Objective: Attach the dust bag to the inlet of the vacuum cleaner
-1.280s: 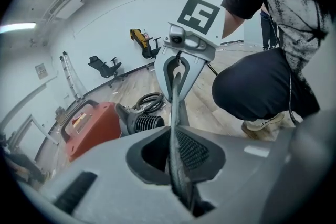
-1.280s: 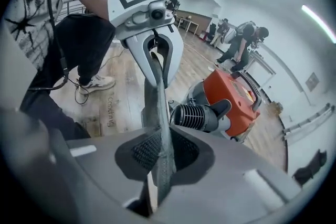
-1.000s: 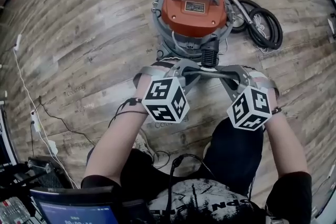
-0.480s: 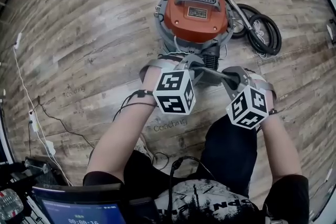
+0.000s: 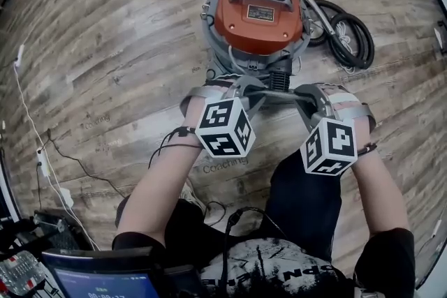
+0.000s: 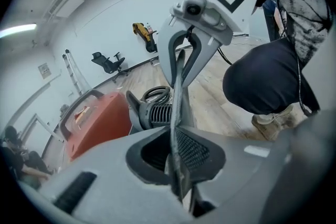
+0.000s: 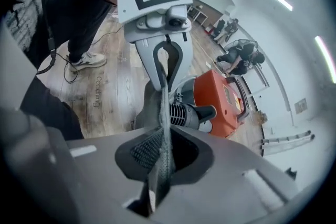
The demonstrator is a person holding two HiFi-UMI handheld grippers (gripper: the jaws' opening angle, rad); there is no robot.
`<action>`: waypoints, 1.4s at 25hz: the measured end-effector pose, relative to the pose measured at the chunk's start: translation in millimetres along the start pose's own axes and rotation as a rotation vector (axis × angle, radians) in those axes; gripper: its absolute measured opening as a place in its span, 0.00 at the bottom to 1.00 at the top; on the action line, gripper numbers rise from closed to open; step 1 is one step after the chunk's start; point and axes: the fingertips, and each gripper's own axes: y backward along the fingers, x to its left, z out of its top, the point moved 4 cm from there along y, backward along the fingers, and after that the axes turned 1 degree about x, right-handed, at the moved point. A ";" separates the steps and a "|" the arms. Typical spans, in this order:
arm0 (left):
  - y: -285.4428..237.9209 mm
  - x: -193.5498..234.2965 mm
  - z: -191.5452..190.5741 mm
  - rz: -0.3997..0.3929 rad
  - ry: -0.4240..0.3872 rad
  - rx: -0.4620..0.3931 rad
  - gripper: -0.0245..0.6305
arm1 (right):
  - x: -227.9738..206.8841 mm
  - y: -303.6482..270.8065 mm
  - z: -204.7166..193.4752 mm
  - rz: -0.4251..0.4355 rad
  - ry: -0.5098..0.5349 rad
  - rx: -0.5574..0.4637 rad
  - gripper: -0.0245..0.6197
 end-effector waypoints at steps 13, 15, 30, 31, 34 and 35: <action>-7.7 8.8 11.8 -0.014 0.016 0.036 0.08 | -2.9 -25.8 -27.7 0.012 -0.216 -0.086 0.08; -5.9 7.1 4.2 -0.018 0.054 0.044 0.08 | -10.8 -17.6 -17.6 -0.011 -0.137 -0.067 0.08; -12.5 36.7 19.9 0.027 -0.040 0.118 0.09 | -14.9 -31.0 -33.6 0.010 -0.305 -0.094 0.08; -12.2 35.6 16.6 0.028 -0.034 0.115 0.09 | -16.8 -30.3 -31.6 -0.001 -0.298 -0.094 0.08; -11.8 30.3 0.8 0.029 0.042 0.093 0.08 | -25.8 -24.4 -19.2 -0.041 -0.217 -0.084 0.08; -12.9 28.0 -5.9 0.026 0.073 0.089 0.08 | -29.2 -23.2 -13.2 -0.052 -0.177 -0.078 0.08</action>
